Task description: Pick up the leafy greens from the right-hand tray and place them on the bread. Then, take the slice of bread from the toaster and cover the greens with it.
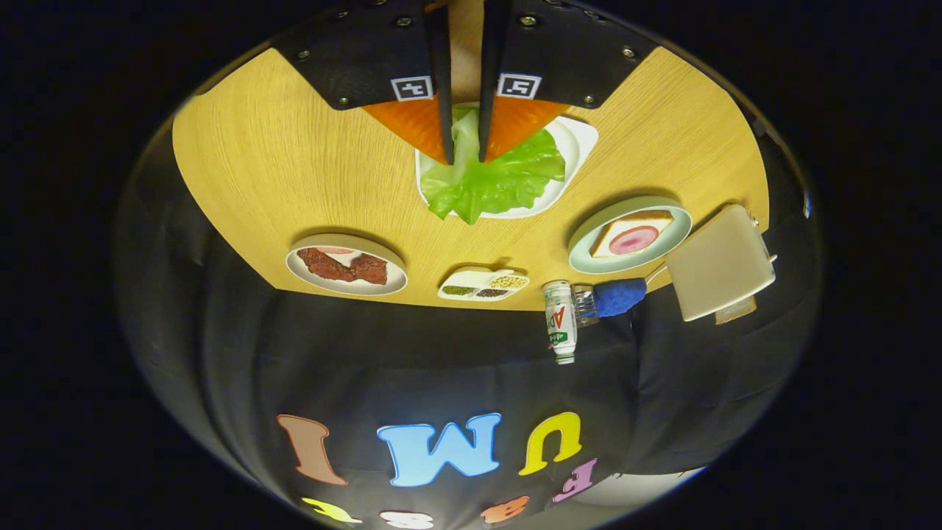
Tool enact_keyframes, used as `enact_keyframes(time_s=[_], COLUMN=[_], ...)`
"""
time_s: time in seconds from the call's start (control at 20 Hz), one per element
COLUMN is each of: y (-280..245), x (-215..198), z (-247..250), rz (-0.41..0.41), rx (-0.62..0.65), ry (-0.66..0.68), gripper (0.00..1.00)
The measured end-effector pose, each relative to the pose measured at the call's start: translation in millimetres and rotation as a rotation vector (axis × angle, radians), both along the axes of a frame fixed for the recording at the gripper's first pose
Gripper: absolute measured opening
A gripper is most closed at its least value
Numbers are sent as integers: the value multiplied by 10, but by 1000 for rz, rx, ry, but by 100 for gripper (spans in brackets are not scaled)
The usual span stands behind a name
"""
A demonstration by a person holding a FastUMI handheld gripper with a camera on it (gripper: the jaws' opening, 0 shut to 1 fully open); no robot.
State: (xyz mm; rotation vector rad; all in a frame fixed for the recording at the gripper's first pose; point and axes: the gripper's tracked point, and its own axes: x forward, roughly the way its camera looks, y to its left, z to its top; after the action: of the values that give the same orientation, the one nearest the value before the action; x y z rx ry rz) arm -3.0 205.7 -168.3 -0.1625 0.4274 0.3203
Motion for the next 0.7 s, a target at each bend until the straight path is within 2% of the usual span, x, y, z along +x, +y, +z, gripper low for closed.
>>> enact_keyframes(time_s=[0.1,0.15,0.7], y=[29,38,186], x=[30,-11,-161], z=[66,23,560], rz=[10,20,10], rx=[16,18,48], ry=[-27,-24,-126], gripper=[18,1,1])
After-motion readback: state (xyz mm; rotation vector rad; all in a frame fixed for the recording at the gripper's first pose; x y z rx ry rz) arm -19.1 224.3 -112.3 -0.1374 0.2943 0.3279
